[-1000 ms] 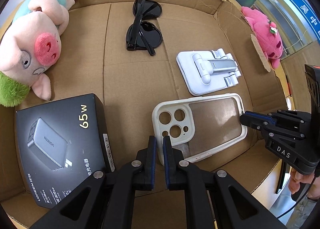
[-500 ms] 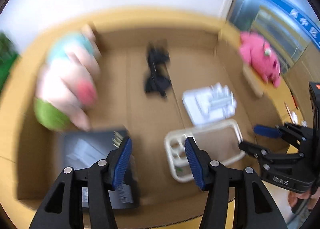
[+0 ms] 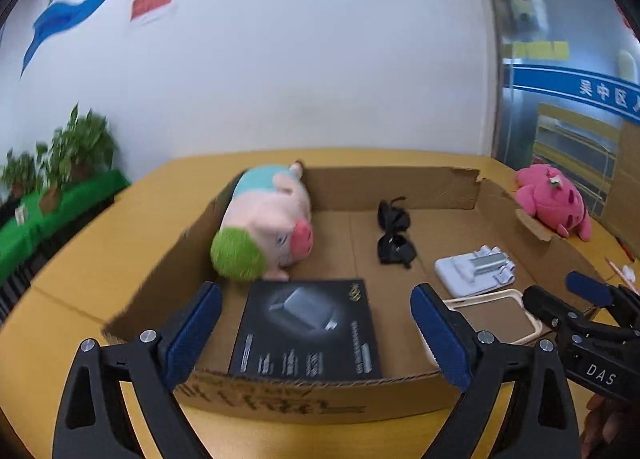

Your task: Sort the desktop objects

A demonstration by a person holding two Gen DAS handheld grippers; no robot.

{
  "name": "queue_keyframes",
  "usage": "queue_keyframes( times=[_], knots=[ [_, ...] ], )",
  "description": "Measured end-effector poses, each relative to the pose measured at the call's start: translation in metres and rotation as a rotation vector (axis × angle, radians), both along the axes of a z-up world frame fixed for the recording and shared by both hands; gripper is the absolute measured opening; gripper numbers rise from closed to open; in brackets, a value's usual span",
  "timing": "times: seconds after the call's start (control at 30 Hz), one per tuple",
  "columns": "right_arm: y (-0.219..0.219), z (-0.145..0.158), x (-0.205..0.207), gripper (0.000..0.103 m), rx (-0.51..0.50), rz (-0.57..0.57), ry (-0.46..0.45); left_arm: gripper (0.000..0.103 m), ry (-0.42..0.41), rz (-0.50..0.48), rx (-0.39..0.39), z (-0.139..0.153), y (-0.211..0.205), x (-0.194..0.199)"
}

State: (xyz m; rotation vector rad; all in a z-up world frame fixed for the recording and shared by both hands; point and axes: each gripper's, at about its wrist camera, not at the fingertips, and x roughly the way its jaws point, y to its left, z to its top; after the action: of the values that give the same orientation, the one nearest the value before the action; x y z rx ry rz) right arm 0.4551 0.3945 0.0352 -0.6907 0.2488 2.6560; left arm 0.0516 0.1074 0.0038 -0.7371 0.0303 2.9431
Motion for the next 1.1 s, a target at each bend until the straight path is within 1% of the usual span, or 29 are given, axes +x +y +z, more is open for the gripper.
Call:
queue_keyframes(
  times=[0.07,0.1,0.17,0.2,0.27,0.37,0.43,0.5,0.53,1.1],
  knots=[
    [-0.006,-0.002,-0.002,0.084,0.042,-0.014,-0.009,0.097,-0.025,0.019,0.008,-0.012,-0.002,-0.003],
    [-0.010,-0.003,-0.004,0.084,0.073,-0.023,-0.016,0.097,-0.012,0.011,-0.003,-0.017,-0.001,-0.003],
    [-0.011,-0.005,-0.001,0.085,0.073,-0.030,0.004,0.097,0.029,-0.003,-0.037,-0.021,0.003,0.003],
    [-0.012,-0.006,0.001,0.086,0.083,-0.034,0.015,0.097,0.045,-0.007,-0.030,-0.021,0.002,0.005],
    [-0.013,-0.008,0.004,0.088,0.100,-0.041,0.036,0.098,0.051,-0.012,-0.027,-0.022,0.001,0.007],
    [-0.012,-0.009,0.003,0.090,0.095,-0.052,0.031,0.098,0.047,-0.011,-0.029,-0.025,0.000,0.006],
    [-0.010,-0.010,0.003,0.093,0.094,-0.065,0.028,0.098,0.048,-0.011,-0.029,-0.025,0.000,0.006],
    [-0.008,-0.010,0.003,0.102,0.093,-0.094,0.022,0.099,0.047,-0.013,-0.029,-0.024,0.000,0.006],
    [-0.007,-0.010,0.003,0.102,0.088,-0.093,0.022,0.100,0.045,-0.012,-0.031,-0.023,0.000,0.005],
    [-0.006,-0.010,0.003,0.102,0.091,-0.090,0.022,0.100,0.046,-0.012,-0.029,-0.022,0.001,0.006]
  ],
)
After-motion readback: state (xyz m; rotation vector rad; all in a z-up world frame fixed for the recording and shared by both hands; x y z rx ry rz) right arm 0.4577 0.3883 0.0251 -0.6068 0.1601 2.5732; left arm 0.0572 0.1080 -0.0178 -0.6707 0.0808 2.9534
